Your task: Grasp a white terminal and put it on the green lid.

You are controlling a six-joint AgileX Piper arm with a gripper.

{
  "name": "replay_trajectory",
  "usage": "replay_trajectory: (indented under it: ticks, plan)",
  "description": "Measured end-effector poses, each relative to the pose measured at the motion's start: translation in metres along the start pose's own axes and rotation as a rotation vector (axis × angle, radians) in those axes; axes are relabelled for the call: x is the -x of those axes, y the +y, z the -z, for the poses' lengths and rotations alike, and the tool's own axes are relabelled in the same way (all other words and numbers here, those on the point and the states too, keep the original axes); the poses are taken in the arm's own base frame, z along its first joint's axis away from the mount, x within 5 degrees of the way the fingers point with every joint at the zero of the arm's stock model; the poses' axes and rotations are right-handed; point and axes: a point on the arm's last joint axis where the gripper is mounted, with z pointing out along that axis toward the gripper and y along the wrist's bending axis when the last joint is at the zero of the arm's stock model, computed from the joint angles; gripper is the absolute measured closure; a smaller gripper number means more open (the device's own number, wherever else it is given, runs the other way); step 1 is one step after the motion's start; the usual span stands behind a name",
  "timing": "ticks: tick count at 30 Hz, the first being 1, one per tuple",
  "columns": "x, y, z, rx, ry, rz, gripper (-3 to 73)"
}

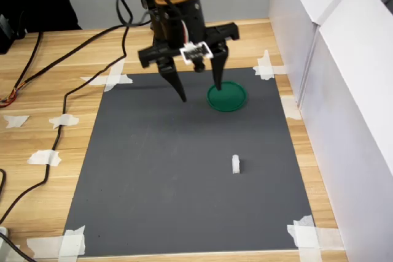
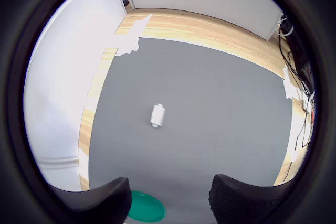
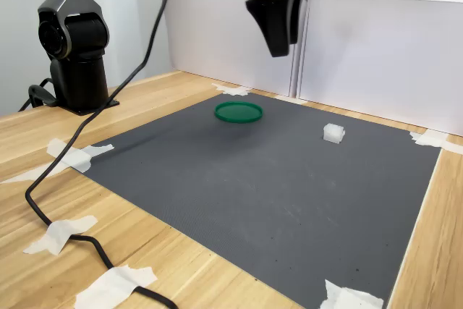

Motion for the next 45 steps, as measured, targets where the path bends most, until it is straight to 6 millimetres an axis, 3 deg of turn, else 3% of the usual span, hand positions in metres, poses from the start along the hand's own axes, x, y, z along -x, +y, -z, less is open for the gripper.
replay_trajectory:
  ticks: [9, 16, 38, 42, 45]
  plan:
    - [0.023, 0.015, -0.067, 0.009, 0.065, -0.073, 6.2]
    - [0.035, 0.015, -0.099, 0.020, 0.082, -0.090, 6.3]
    - [0.032, 0.013, -0.137, 0.012, 0.154, -0.101, 8.2]
    - [0.033, 0.013, -0.137, 0.012, 0.153, -0.101, 12.1]
    - [0.034, 0.013, -0.138, 0.012, 0.141, -0.102, 20.1]
